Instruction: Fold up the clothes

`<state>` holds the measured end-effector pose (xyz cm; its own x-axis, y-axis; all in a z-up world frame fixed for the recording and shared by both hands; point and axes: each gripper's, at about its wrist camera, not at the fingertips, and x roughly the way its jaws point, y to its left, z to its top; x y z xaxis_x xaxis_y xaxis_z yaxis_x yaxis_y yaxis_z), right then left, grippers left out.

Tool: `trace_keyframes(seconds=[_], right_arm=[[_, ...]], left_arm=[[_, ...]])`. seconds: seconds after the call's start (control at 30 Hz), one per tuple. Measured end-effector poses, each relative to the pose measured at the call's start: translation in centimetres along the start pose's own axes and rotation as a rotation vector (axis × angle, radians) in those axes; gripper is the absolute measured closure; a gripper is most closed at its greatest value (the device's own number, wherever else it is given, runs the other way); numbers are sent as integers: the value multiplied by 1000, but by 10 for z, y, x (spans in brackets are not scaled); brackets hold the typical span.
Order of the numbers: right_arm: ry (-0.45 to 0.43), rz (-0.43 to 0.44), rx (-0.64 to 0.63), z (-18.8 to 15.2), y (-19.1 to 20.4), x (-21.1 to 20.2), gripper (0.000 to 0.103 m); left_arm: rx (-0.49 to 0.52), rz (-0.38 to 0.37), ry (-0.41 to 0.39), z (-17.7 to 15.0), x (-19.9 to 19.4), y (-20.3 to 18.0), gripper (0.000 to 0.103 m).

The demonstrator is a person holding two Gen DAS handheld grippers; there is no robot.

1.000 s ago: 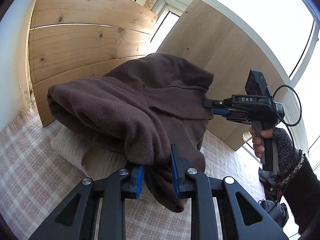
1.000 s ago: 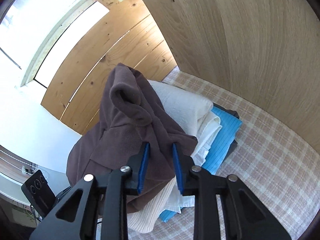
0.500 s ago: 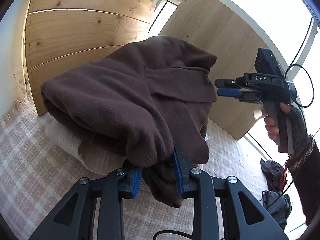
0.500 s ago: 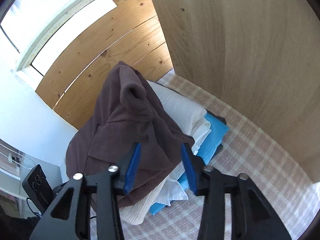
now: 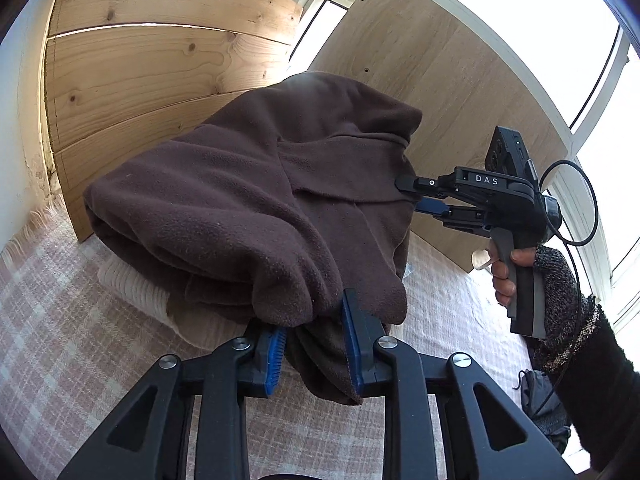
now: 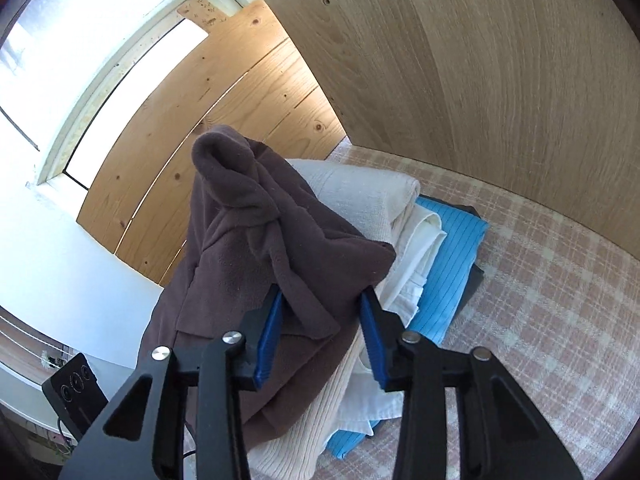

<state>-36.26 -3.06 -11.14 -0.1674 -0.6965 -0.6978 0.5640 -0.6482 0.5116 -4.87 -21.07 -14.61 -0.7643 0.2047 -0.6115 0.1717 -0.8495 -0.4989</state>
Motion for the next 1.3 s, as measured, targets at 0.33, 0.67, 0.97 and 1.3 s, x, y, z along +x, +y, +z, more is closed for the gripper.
trace_keyframes(seconds=[0.33,0.67,0.97,1.3], right_arm=[[-33,-59,-339,39,88,-32,80],[116,-229,-258,47,17,25,74],[-76,-187,-324,14,73,-52,69],[126,-148,-261,-23,59,36,61]], left_arm=[[-21,-16,-116,1,-18,-12,82],[24,-29,56,-36,33,-36,78],[254,42,-89,22,-66,-24,72],[380,111,123,24,38,2,71]])
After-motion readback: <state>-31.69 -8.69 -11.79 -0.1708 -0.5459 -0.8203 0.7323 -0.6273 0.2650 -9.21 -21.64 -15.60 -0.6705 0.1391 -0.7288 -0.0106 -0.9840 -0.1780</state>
